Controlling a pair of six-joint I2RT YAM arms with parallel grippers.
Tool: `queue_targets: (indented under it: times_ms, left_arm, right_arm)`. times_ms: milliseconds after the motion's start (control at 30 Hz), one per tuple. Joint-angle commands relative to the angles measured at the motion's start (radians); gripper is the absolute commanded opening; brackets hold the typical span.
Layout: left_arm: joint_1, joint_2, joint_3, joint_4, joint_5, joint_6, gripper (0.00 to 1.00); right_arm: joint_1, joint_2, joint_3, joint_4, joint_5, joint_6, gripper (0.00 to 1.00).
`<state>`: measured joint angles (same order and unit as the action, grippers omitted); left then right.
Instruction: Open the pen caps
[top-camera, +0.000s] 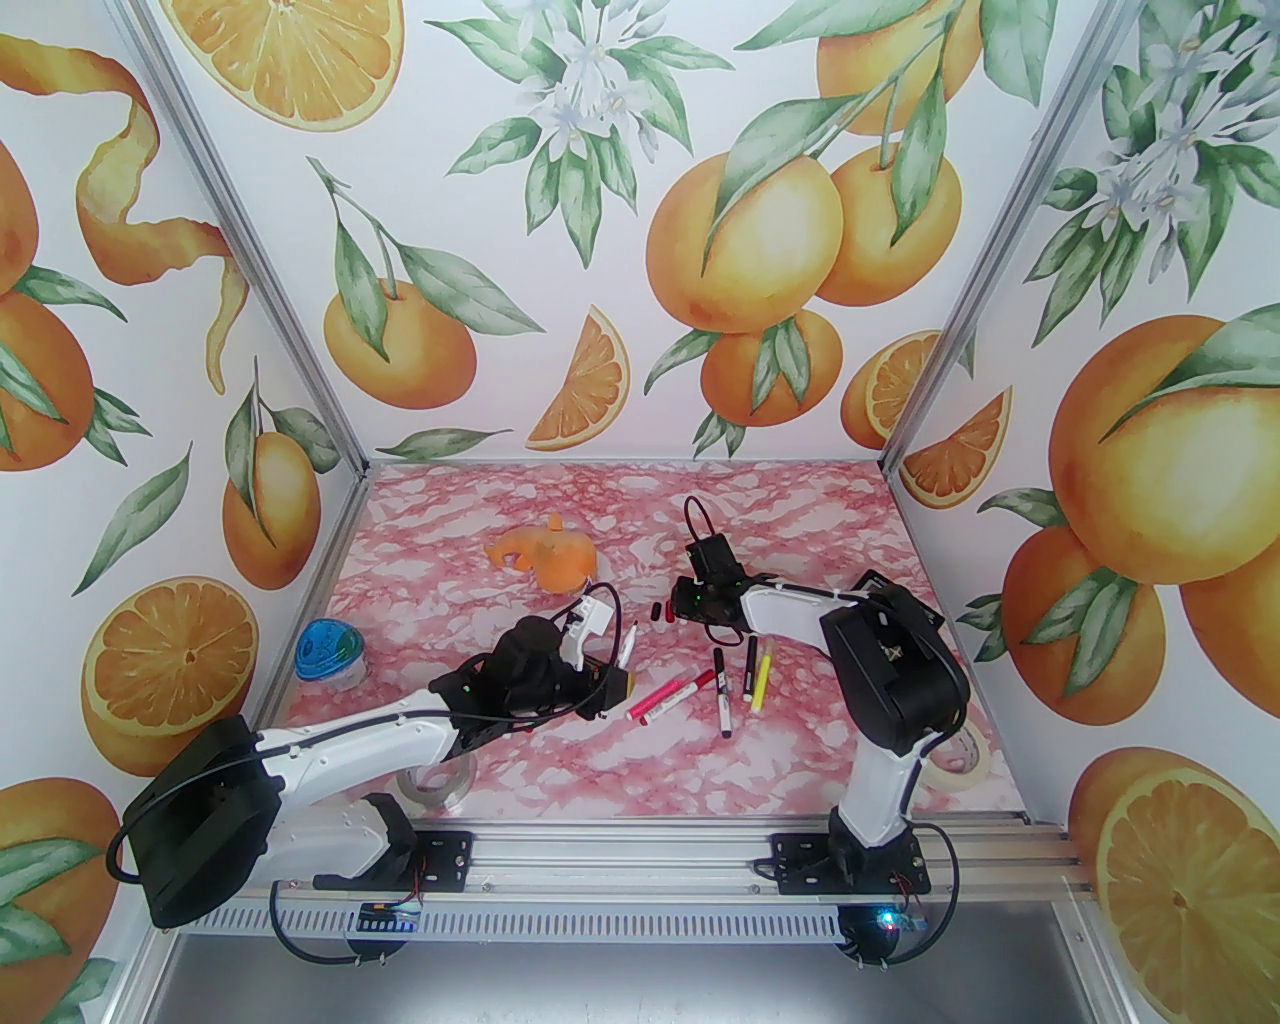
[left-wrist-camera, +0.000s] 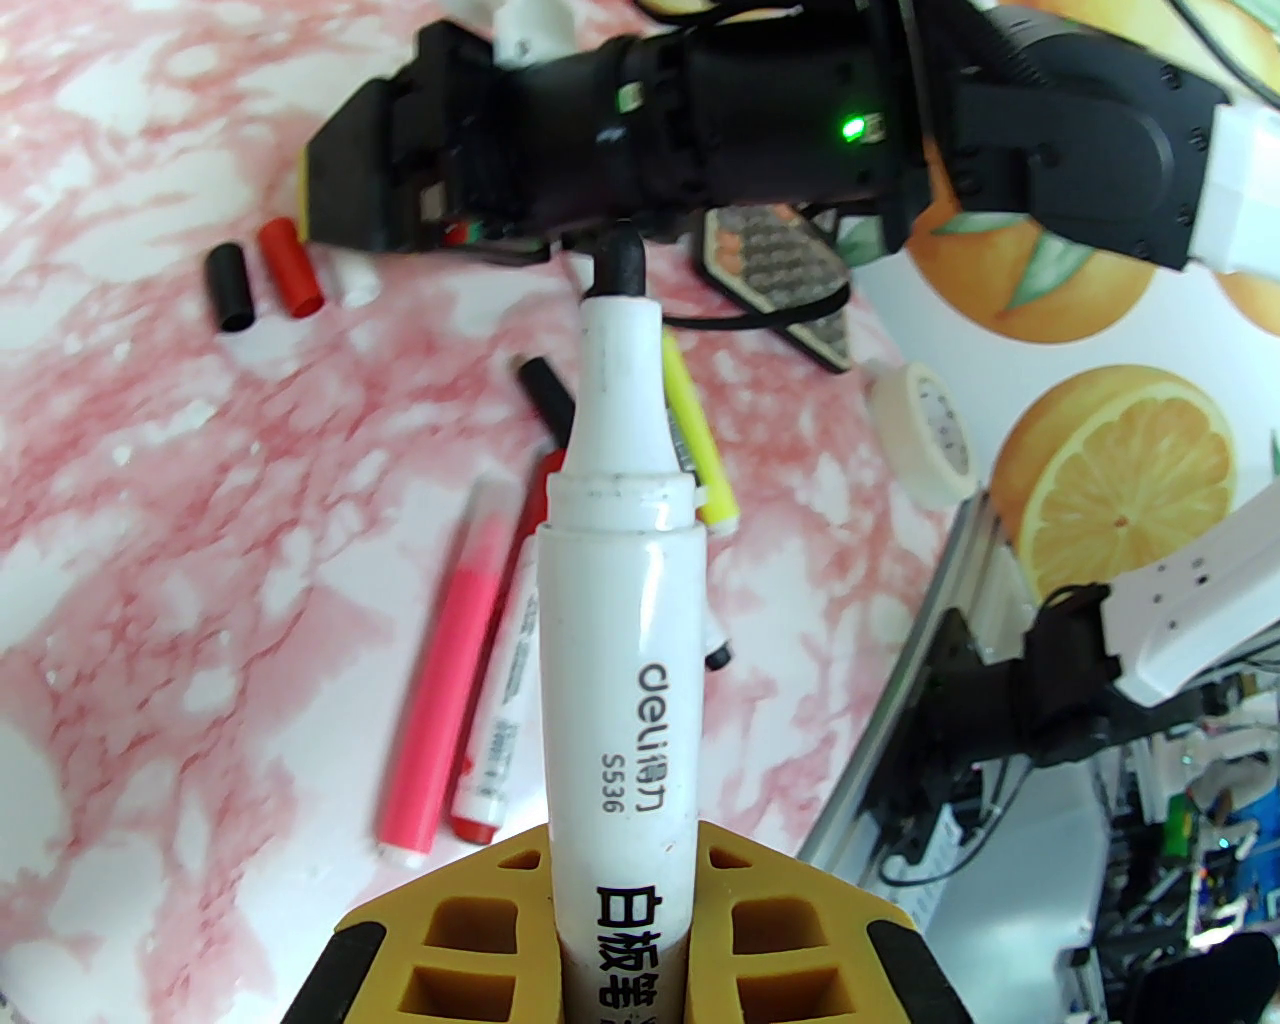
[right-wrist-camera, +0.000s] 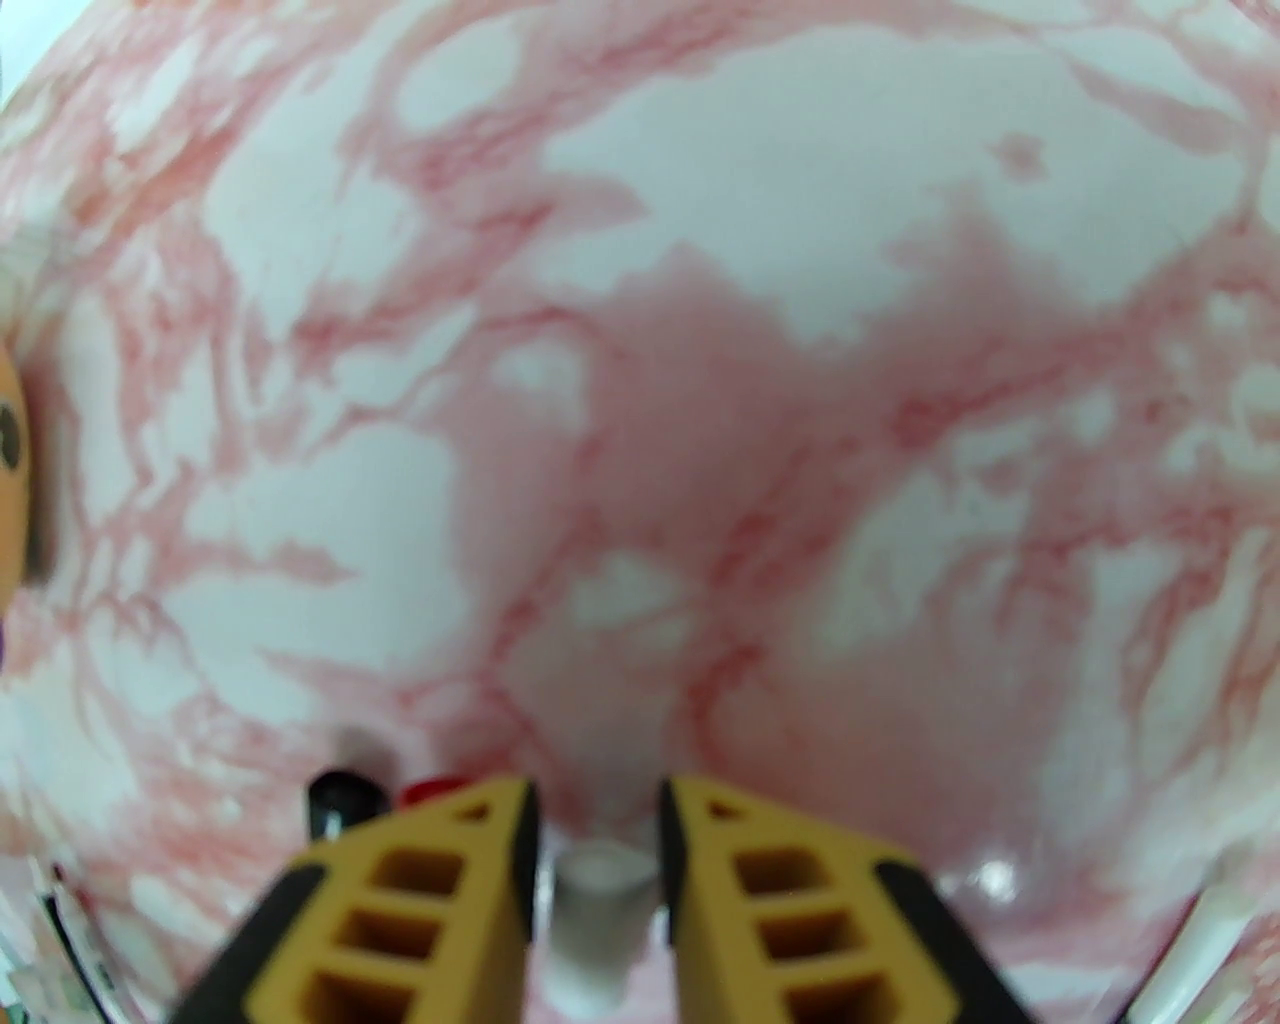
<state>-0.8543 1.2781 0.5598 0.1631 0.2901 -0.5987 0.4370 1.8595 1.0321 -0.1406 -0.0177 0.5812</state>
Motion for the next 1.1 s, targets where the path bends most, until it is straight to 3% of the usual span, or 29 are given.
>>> queue_targets:
  times_ms: [0, 333, 500, 900, 1067]
  left_arm:
    - [-0.019, 0.006, 0.01, -0.085, -0.101, 0.012, 0.0]
    - [-0.057, 0.007, 0.054, -0.355, -0.391, -0.105, 0.0]
    - [-0.072, 0.03, 0.089, -0.491, -0.509, -0.17, 0.0]
    - [-0.075, 0.197, 0.171, -0.554, -0.594, -0.17, 0.01]
    - [-0.065, 0.251, 0.211, -0.586, -0.62, -0.161, 0.01]
  right_arm:
    - [-0.004, -0.075, -0.017, -0.001, 0.0, -0.02, 0.3]
    - [0.032, -0.266, -0.157, 0.023, -0.043, -0.063, 0.39]
    - [0.077, -0.389, -0.262, 0.062, -0.092, -0.059, 0.51]
    - [0.12, -0.669, -0.423, 0.084, -0.264, -0.038, 0.98]
    - [0.133, -0.722, -0.45, 0.063, -0.271, -0.027, 1.0]
